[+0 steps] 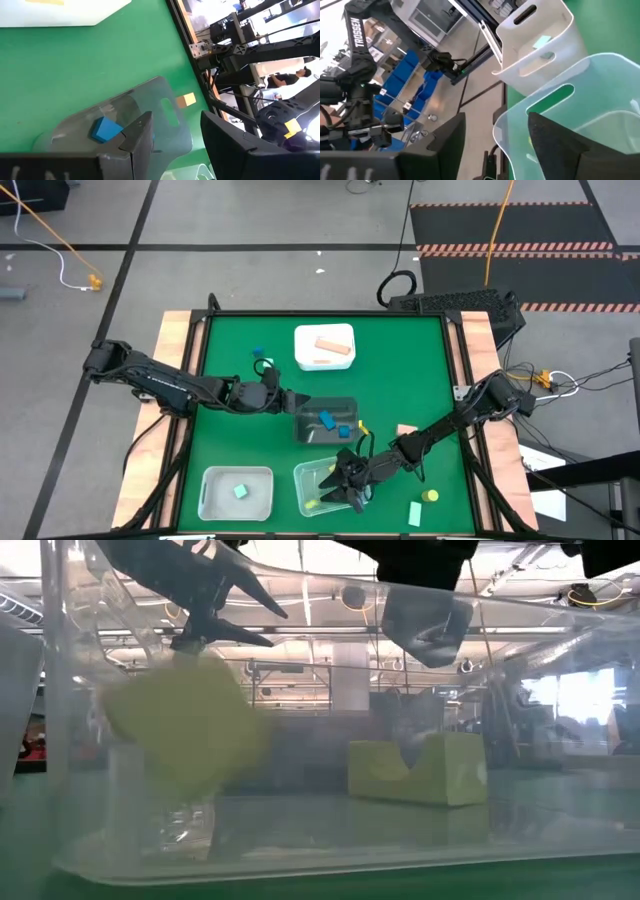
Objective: Sort & place blocks by color
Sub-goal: Put the top green block into the transparent bin, then put the bottom light blue block into the gray bin
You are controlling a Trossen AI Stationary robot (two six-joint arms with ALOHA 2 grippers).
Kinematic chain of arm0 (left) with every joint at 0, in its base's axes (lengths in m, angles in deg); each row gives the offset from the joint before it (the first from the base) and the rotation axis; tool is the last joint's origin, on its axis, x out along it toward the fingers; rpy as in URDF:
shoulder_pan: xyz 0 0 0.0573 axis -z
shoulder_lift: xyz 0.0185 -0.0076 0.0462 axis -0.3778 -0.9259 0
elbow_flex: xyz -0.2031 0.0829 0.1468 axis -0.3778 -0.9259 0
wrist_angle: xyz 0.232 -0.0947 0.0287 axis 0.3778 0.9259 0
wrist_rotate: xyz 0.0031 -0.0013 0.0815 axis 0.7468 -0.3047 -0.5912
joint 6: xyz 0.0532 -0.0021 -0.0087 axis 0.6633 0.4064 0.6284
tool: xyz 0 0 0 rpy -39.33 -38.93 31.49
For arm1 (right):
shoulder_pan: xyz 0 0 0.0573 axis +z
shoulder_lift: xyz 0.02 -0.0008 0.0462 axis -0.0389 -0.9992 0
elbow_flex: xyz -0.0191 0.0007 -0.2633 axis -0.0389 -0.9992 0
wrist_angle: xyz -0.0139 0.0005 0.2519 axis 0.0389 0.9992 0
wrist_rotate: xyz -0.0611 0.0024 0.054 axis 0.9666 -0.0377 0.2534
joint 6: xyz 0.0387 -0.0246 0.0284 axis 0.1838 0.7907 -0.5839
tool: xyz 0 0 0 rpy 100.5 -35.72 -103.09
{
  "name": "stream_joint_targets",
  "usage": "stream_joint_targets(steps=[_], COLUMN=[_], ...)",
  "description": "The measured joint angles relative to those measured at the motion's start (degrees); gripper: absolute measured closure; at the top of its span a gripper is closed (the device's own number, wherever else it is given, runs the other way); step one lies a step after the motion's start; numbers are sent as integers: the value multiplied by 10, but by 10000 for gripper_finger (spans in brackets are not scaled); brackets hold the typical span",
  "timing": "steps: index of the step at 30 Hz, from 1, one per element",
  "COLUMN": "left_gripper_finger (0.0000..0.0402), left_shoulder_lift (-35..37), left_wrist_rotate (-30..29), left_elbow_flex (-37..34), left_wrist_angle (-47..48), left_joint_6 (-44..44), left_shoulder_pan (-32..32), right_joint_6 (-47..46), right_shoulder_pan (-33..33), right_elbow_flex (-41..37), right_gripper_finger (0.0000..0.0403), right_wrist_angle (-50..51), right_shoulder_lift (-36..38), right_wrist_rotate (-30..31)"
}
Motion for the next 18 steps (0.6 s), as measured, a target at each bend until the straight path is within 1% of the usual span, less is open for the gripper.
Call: stream_joint_targets(steps=[4, 8, 11, 13, 15, 18], left_gripper_finger=[236, 236, 236, 236, 236, 236], left_shoulder_lift=[0, 0, 0, 0, 0, 0], left_wrist_rotate=[0, 0, 0, 0, 0, 6], left_elbow_flex=[0, 0, 0, 0, 0, 0], left_wrist_angle=[0, 0, 3, 7, 9, 11], left_joint_6=[1, 2, 1, 1, 0, -3], left_shoulder_pan=[0, 0, 0, 0, 0, 0], right_joint_6=[6, 59, 86, 91, 83, 60], right_shoulder_pan=[-4, -5, -4, -3, 5, 27], right_elbow_flex=[0, 0, 0, 0, 0, 0], right_gripper_finger=[174, 173, 179, 182, 183, 183], right_wrist_angle=[-1, 51, 144, 227, 322, 466], right_shoulder_lift=[10, 66, 132, 182, 230, 280], right_wrist_rotate=[-2, -2, -2, 0, 0, -1])
